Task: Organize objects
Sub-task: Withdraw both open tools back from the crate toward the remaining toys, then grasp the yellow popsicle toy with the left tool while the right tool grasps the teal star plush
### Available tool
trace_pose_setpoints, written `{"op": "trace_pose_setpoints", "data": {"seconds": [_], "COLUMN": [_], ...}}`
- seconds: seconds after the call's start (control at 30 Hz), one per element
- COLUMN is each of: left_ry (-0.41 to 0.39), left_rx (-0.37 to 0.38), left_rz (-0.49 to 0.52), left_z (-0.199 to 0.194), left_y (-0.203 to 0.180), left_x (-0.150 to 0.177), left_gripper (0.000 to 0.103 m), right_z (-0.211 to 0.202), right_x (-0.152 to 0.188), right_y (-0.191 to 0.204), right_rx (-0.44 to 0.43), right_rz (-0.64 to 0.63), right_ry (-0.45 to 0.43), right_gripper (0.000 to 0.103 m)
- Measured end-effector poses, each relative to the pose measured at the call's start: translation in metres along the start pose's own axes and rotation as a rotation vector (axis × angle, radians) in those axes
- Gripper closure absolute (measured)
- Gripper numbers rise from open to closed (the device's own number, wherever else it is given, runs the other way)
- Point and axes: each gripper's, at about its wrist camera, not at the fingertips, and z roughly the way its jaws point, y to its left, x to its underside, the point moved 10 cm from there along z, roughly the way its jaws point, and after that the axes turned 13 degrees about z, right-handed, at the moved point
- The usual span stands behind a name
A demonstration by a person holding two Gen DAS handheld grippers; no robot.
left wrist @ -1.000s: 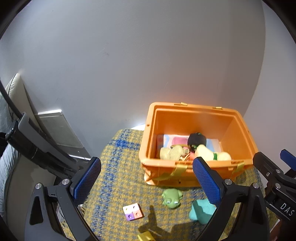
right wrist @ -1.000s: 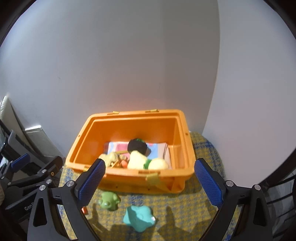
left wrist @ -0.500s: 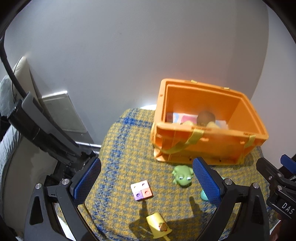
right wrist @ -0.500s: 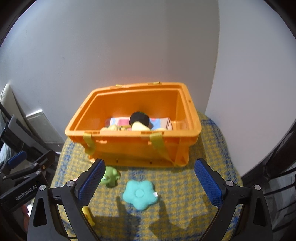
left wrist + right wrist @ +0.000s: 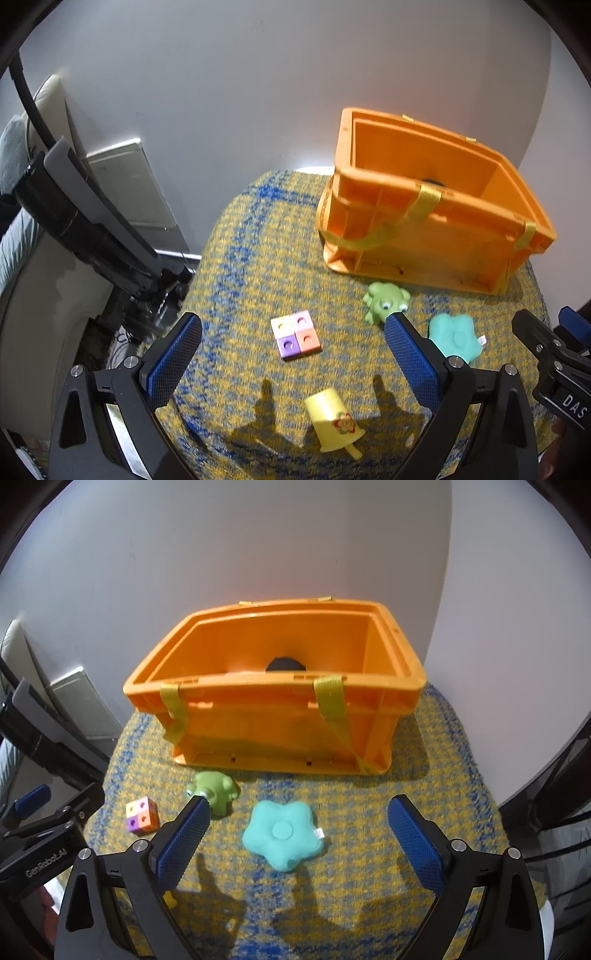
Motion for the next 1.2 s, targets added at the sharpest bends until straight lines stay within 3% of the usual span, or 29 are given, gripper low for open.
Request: {"op": "trace_pose_setpoints", "data": {"seconds": [0.3, 0.53, 0.87, 0.97, 1.2], "left_ry": [0.039, 0.095, 0.151, 0.174, 0.182], "left_rx": [0.005, 0.029, 0.043, 0.071, 0.116], "left_rz": [0.004, -0.008, -0.004, 0.000, 0.019], "left_z": [0.011, 0.027, 0.038, 0.042, 0.043], "left_y": [-0.020, -0.036, -0.043, -0.047, -0.059], "left_x": [0.036, 0.063, 0.089, 0.096, 0.101], "left_gripper": [0.005, 0.028, 0.030, 0.048, 0.062], "right_z": [0.020, 0.041, 0.068, 0.074, 0.092], "right_x": [0.024, 0.039, 0.057, 0.060, 0.067], "right_y": [-0.005, -0.011, -0.012, -0.013, -0.019], "right_rx": [0.009, 0.014, 0.009, 0.018, 0.034], "right_rz": [-0.030, -0.051, -0.098, -0.111, -0.110], "right_ry": [0.033, 0.067, 0.128, 0.131, 0.169], "right_gripper": [0.006, 0.006, 0.006, 0.006, 0.008]}}
